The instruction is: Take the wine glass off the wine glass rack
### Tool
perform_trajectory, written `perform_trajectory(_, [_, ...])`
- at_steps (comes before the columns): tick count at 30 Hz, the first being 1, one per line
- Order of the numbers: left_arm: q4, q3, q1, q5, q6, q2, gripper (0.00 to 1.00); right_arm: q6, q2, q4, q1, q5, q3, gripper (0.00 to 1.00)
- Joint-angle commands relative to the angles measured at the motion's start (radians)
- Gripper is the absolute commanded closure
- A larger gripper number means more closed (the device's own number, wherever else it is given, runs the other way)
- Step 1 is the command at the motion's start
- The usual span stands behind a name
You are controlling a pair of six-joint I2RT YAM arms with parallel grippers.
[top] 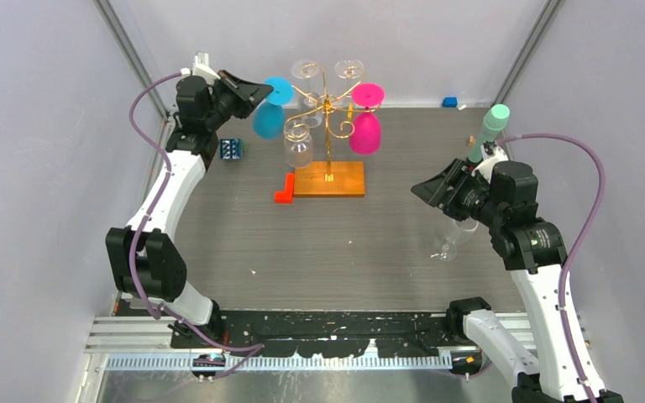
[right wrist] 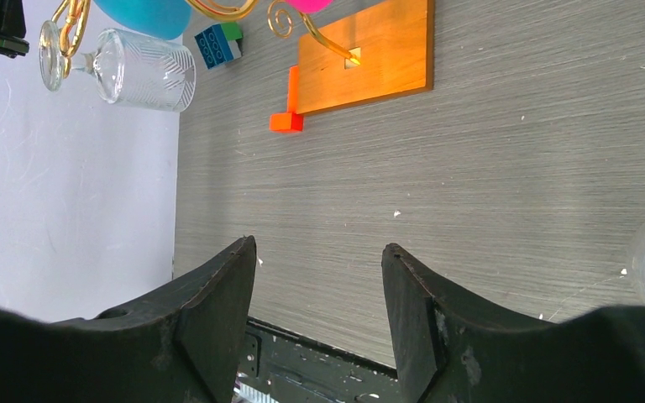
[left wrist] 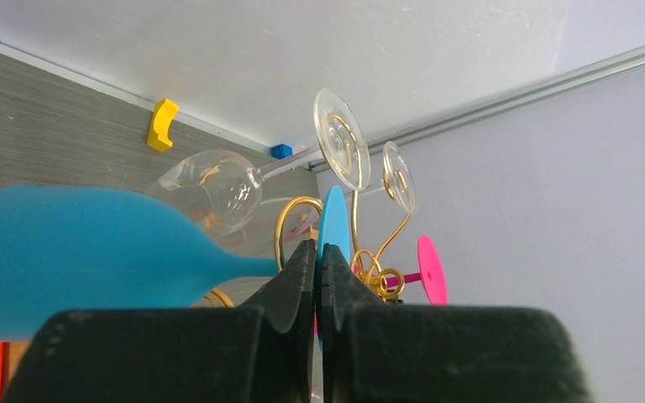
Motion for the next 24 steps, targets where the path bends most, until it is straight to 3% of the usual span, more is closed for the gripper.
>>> perform_trajectory(1, [0.06, 0.057, 0.014, -0.068, -0.031, -0.023, 1.0, 0.013, -0.011, 0.041, -0.002, 0.004, 0.001, 0.38])
perform_trajectory(9, [0.147, 0.063, 0.012, -0.131, -0.167, 0.024, 1.0, 0.02, -0.011, 0.052, -0.002, 0.004, -0.011, 0.38])
perform_trajectory(24, [0.131, 0.144, -0.033, 0.065, -0.132, 0.087, 1.0, 0.024, -0.005, 0.061, -0.002, -0.004, -0.023, 0.38])
